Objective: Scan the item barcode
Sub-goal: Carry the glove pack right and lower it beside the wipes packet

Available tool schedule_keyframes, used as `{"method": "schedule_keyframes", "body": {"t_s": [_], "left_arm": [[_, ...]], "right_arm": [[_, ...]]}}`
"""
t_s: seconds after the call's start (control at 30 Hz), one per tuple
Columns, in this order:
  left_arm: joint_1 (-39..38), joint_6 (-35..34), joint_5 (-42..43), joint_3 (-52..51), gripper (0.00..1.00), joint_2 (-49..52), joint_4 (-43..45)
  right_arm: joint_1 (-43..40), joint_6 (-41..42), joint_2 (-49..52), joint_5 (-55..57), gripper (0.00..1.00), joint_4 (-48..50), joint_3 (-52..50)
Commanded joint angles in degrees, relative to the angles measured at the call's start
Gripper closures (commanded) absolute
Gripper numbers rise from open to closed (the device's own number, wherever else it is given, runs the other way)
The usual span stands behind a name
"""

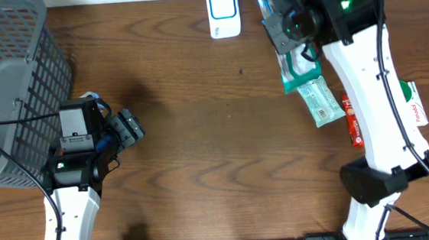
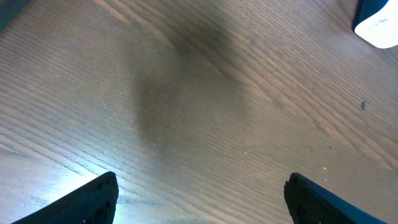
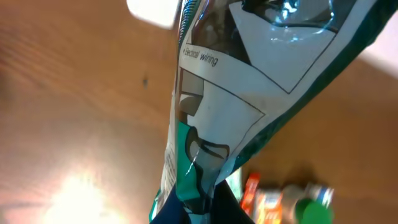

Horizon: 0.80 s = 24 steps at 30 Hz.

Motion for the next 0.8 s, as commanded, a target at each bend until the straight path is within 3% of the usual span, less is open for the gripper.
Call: {"method": "schedule_keyframes", "body": {"t_s": [0.0,0.17,0.57,0.77], "left_arm": [[0.2,0.3,-0.5,0.3,0.13,0.0,-0.2],[0.2,0.3,-0.5,0.3,0.13,0.0,-0.2],[0.2,0.3,-0.5,0.3,0.13,0.0,-0.2],[0.2,0.3,-0.5,0.3,0.13,0.0,-0.2]], "right_arm": [[-3.9,6.4,0.8,-3.4,0.99,-1.6,-4.3],[-7.3,7.9,0.8,-4.4,0.99,1.9,-17.4],[-7.2,7.9,0.8,-5.8,0.99,24.8,-48.7],[-9.0,7.7,0.8,3.3,0.99,31.8,-56.9]]}}
